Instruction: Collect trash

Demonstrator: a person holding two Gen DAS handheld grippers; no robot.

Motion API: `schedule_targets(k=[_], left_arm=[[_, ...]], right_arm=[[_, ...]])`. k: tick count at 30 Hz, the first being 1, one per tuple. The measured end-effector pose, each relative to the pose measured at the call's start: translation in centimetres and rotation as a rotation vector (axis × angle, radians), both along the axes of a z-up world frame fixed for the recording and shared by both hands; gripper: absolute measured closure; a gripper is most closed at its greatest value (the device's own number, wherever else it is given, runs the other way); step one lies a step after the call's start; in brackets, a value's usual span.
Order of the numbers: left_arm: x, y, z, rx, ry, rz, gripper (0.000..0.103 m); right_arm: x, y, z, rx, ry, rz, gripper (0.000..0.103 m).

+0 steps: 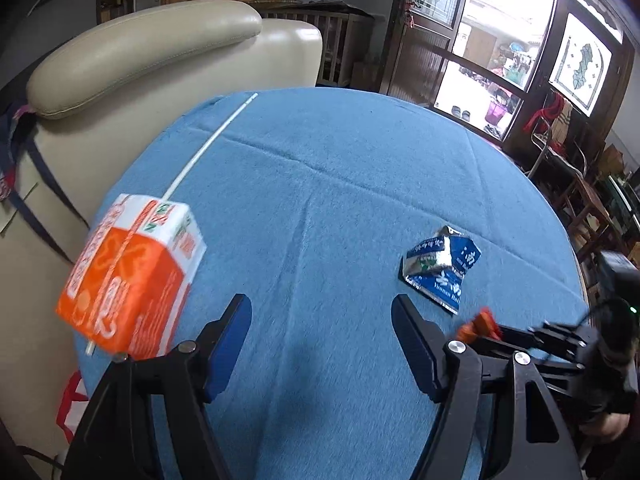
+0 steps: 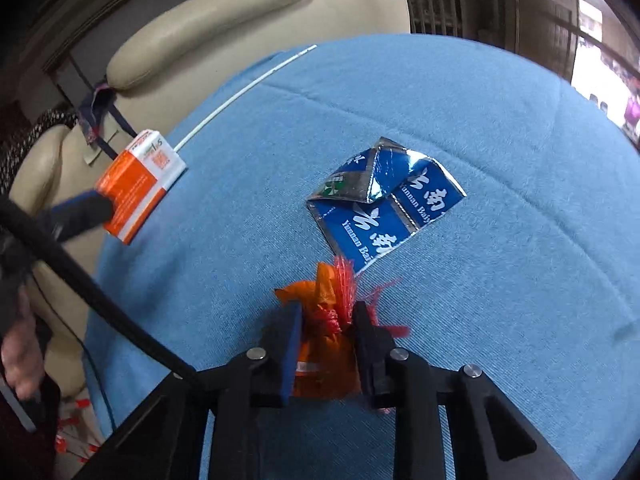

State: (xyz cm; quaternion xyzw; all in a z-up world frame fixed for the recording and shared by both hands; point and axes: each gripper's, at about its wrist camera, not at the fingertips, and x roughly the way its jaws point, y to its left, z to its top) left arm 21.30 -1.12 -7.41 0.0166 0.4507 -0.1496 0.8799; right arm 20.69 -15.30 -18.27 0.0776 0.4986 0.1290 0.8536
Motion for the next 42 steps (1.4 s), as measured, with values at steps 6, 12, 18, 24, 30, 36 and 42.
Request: schedule_targets(k=[6,12,18,24,30,36,42], left_arm=[[3.6,-5.5,-0.2,-0.045,0.052,-0.109,0.03],[6.7,-10.1,-2.0,-0.012,0.13,-0.169,0.03],[6.7,-12.3,-3.2,-0.009,0.161,-0.213,0.03],[6.2,-13.7,-4.4,0.019,0.162,-0.261,0.03],[6.6,-15.5,-5.6,0.045,0.175,-0.294,0.03],[6.1,-17.1,-6.6,0.088,0.123,-0.321,0.03],[5.6,-18.2,-7.0,0.141,0.041,-0.326,0.051]], right_arm=[[-2.5,-7.0,1.9,0.066,0.016,-0.147,0.077],[-4.6,-11.8,2.7,0.101,0.011,-0.264,0.077],[-4.9,-15.1,2.5,0.114,0.021,-0.329,0.077],[-5.0,-18.3,2.6,0.11,0.02,-0.384,0.077],[-4.8,-20.4,3.0,0.115,0.012,-0.441,0.077],[-4.5,-20.9,2.6,0.115,0.015,-0.475,0.077],[-4.7,-21.3,2.6,0.121,0.004,-0.48,0.077]])
